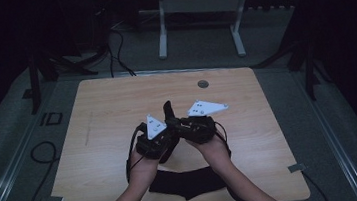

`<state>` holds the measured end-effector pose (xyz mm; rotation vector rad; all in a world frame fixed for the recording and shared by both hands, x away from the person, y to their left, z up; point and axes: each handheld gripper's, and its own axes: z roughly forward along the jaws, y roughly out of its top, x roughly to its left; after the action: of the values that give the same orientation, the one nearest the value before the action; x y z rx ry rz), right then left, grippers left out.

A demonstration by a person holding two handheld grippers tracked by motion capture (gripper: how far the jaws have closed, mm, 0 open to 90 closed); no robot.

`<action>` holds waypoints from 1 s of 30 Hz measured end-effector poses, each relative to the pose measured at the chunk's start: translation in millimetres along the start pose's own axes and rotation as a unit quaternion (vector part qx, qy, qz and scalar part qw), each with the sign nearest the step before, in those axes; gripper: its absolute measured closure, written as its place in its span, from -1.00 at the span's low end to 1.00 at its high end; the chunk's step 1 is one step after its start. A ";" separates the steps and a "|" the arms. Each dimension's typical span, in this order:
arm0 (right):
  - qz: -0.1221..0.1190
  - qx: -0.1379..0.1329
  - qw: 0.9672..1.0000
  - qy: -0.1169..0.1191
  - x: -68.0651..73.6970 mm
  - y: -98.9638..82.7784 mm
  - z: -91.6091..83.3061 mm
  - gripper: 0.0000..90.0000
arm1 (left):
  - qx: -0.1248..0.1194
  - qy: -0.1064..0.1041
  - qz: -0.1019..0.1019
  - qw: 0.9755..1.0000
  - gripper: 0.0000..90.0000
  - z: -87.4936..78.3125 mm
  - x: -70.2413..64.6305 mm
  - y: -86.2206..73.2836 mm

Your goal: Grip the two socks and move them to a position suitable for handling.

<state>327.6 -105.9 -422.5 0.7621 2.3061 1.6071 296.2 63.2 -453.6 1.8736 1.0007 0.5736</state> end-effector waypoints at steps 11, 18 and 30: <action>0.029 -0.012 0.999 -0.014 -13.9 -11.4 -13.5 0.25 | -0.029 0.008 -0.031 0.999 0.90 -16.0 20.3 9.9; 0.063 0.037 0.997 0.002 -17.2 -49.2 -0.1 -0.02 | -0.061 0.015 -0.031 0.998 0.90 -27.2 19.2 27.4; 0.040 0.094 0.994 -0.032 -12.3 -75.3 27.4 0.34 | -0.113 -0.011 -0.056 0.992 0.90 -28.7 0.2 47.3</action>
<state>329.3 -110.3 -503.5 0.9449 2.4330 1.3890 294.7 65.3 -398.4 1.6108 0.9767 0.5741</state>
